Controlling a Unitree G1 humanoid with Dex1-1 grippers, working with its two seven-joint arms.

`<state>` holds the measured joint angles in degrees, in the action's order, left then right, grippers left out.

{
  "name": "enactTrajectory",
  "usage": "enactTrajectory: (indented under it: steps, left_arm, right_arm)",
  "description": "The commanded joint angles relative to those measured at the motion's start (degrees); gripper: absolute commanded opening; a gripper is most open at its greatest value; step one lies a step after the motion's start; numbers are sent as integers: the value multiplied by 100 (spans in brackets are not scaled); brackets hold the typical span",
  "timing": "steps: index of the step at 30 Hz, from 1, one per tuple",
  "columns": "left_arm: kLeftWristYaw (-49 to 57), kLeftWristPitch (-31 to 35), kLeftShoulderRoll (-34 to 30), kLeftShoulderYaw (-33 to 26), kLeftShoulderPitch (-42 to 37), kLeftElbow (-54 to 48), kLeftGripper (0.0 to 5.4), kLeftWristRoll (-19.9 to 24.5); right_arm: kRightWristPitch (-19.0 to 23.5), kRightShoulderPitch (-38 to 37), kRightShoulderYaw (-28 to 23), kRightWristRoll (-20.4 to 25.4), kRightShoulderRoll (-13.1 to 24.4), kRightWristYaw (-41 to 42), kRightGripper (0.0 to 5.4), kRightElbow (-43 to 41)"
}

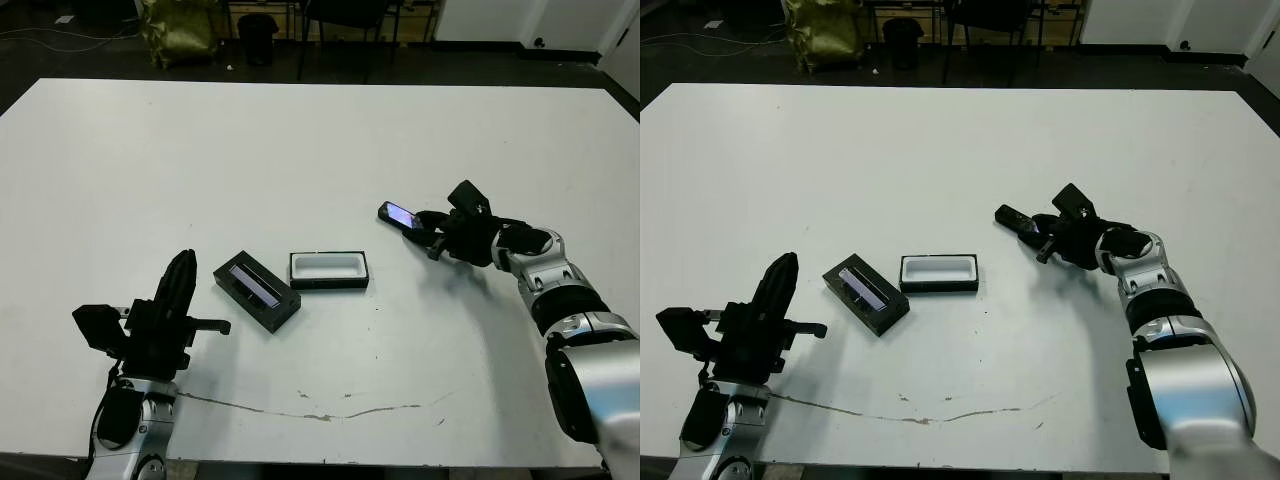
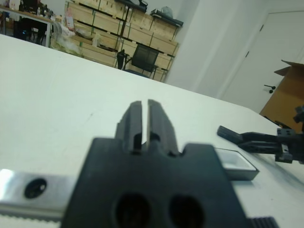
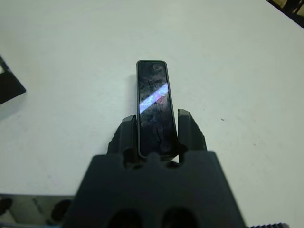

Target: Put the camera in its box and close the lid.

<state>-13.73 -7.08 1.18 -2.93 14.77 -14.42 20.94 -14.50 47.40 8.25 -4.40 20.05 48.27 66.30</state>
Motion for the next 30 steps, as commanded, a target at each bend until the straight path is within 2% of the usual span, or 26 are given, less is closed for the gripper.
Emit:
enactTrajectory:
  steps: [1, 4, 7, 12, 16, 21, 25, 28, 30]
  left_arm:
    - [53, 97, -36, -14, 39, 21, 0, -56]
    - [87, 142, -18, -1, 61, -23, 0, -50]
    - [157, 231, 22, 19, 100, -87, 0, -22]
    - [68, 102, 4, 22, 48, -2, 0, -68]
    - [57, 96, 1, 19, 22, 31, 0, -77]
    - [157, 131, 34, 45, 35, -43, 0, -141]
    - [104, 66, 38, 44, 25, 12, 0, -132]
    - [57, -57, 45, 45, 10, 89, 0, -170]
    - [56, -129, 61, 51, -1, 134, 0, -189]
  right_arm:
    - [21, -285, 33, -34, 19, 279, 59, -152]
    - [159, -300, -121, 194, 32, 446, 54, -643]
    - [361, -347, -389, 658, 9, 823, 53, -1219]
    - [1379, -423, -474, 1284, 57, 1464, 51, -2675]
    - [1972, -589, -283, 1530, 64, 1778, 51, -3798]
    - [2893, -738, 138, 1635, 49, 1937, 51, -4777]
    - [4004, -962, 426, 1666, 92, 1700, 51, -5639]
    - [4426, -1101, 563, 1666, 141, 1576, 51, -6093]
    - [4523, -1109, 672, 1620, 197, 1573, 51, -6206]
